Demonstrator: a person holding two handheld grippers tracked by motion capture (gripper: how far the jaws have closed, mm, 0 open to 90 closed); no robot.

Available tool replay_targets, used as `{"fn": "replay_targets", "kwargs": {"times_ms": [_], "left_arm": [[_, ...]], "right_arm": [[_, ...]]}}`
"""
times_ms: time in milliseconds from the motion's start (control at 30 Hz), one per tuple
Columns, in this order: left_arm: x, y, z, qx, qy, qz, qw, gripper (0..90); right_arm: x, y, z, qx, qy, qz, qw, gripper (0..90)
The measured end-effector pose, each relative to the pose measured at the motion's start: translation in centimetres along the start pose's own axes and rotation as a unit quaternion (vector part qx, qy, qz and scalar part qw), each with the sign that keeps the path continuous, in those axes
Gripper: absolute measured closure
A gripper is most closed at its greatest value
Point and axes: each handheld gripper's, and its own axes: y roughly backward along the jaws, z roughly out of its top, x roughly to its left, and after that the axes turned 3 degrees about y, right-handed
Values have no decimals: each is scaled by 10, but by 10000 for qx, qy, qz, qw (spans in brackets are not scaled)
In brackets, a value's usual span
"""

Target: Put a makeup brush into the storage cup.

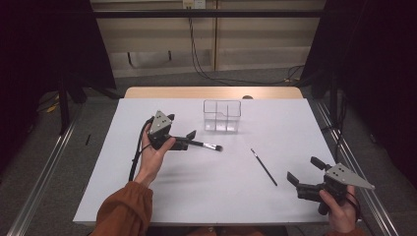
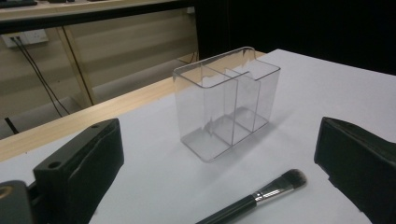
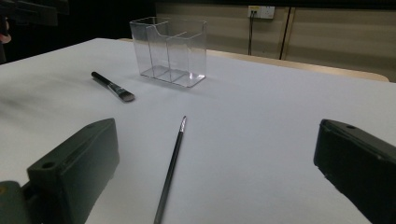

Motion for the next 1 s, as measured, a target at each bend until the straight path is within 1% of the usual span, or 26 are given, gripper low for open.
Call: {"fn": "replay_targets", "kwargs": {"times_ms": [67,100,133,233,267,333,367,433,467,500,600,633,667,700,733,767,833,867,900,933,1000], "left_arm": [[1,-2,3,34,-14,1,10000,15],[2,-3,5,25,-38,-15,10000,15],[2,-4,6,-23,-17,-8,10000,15],[4,-8,7,155,-35,-50,9999,14],[5,-9,7,205,-14,-80,9998,16],[5,-12,9,259,51,-145,9995,17],[5,-13,10,303,34,-183,9994,15],[4,-15,11,369,44,-177,9992,16],[5,-16,11,434,31,-232,9988,15],[5,-16,11,517,11,-283,9983,20],[4,-20,12,678,16,-357,9971,15],[4,-22,13,832,-71,-373,9958,16],[2,-25,14,926,-162,-383,9948,20],[1,-26,15,1001,-148,-463,9938,21],[1,-26,15,1001,-148,-463,9938,24],[1,-27,16,1068,-193,-481,9929,24],[1,-28,17,1214,-288,-477,9910,26],[1,-30,19,1394,-281,-658,9877,41],[1,-30,19,1394,-281,-658,9877,40],[1,-30,20,1462,-282,-692,9864,40],[2,-31,22,1576,-269,-664,9849,40]], "right_arm": [[0,0,0,24,23,15,10000,0],[1,0,0,12,45,32,10000,0],[1,0,0,12,45,32,10000,0],[3,0,1,14,41,36,10000,0],[2,1,1,17,95,59,9999,0],[3,2,1,19,99,45,9999,0],[3,2,1,24,100,43,9999,0],[3,2,0,28,105,37,9999,0],[3,2,0,40,112,35,9999,0],[4,2,0,29,69,22,10000,0],[3,2,0,51,117,25,9999,0],[3,2,0,47,119,19,9999,0],[3,2,0,41,104,14,9999,0],[3,2,0,44,99,20,9999,0],[3,2,0,44,99,20,9999,0],[4,2,0,41,82,21,10000,0],[5,2,0,65,146,64,9999,0],[6,3,0,61,134,93,9998,0],[6,3,0,61,134,93,9998,0],[6,3,1,45,110,79,9999,0],[6,3,1,48,118,76,9999,0]]}}
